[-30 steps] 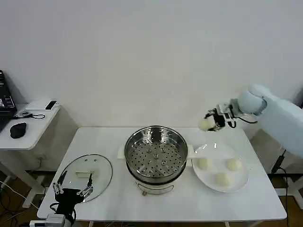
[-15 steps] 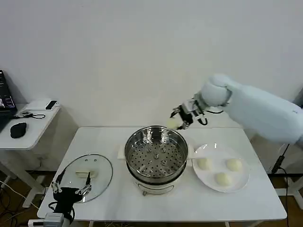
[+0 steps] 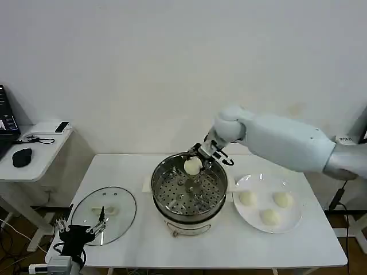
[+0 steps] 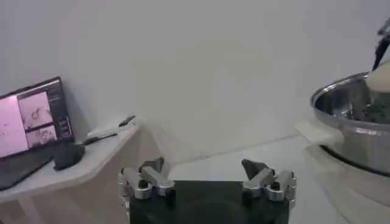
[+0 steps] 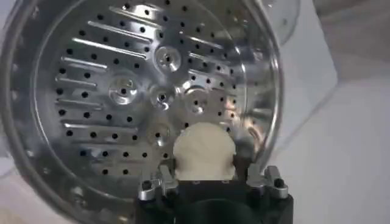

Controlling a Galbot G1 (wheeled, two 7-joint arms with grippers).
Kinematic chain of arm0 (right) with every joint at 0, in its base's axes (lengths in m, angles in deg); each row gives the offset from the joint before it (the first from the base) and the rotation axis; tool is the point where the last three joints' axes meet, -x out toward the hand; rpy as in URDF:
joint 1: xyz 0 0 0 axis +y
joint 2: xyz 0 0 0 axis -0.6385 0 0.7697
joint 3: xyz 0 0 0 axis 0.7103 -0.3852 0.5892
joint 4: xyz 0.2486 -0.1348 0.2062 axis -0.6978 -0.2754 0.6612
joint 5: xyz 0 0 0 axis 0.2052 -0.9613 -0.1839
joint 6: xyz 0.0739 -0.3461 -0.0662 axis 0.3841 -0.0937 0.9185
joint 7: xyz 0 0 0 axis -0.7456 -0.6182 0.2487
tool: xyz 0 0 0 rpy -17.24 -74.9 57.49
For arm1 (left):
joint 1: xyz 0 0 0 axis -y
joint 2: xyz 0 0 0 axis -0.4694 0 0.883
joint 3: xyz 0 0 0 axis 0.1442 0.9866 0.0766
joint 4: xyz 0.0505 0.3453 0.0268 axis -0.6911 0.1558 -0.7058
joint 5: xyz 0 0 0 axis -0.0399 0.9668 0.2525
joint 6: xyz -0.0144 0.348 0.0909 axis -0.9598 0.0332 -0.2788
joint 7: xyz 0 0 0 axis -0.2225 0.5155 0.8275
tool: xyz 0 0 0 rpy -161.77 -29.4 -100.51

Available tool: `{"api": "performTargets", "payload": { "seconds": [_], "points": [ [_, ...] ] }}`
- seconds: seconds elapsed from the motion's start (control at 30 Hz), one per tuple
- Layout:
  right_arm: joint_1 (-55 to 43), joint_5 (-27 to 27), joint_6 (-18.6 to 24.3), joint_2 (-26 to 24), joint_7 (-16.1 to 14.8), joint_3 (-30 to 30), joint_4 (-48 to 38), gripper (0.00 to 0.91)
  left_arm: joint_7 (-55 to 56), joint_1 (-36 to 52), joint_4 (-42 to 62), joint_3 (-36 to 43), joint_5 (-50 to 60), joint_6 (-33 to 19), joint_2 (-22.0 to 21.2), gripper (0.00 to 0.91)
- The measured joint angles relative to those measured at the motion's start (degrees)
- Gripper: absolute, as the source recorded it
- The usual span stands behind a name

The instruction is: Take steamed baozi put them in steamer then cover it.

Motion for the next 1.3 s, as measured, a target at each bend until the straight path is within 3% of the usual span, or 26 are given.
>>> {"api": "performTargets", "payload": {
  "seconds": [0.4,0.5,0.67,0.83,1.07,1.3],
  "points": [
    [1.85,-5.37,6.44,4.36,2.3,-0.46,-4.72,0.655,0.02,-0.24,-0.15,-0.61,-0.31,0.02,0.14,0.907],
    [2.22,-6.45,7.51,4.86,2.74,-0.4,-5.97,0.715,0.03,-0.26,-0.2,-0.7,-0.32,0.03,0.22,0.907],
    [2.84,-7.64,9.05,5.01,3.44,-0.48,-7.39,0.907,0.16,-0.11,-0.35,-0.49,-0.32,0.02,0.03,0.907],
    [3.0,-7.77,10.09,4.81,4.41,-0.25,-7.61,0.907,0.2,-0.04,-0.82,-0.37,-0.32,0.01,0.0,0.907],
    [2.04,-5.62,9.5,3.42,4.95,0.93,-5.89,0.907,0.19,-0.37,-1.45,0.03,-0.17,0.08,-0.03,0.907],
    [-1.73,0.44,3.86,-1.93,4.83,0.56,-0.01,0.907,0.0,-0.26,-2.33,-0.34,-0.73,0.54,0.29,0.907]
  ]
}}
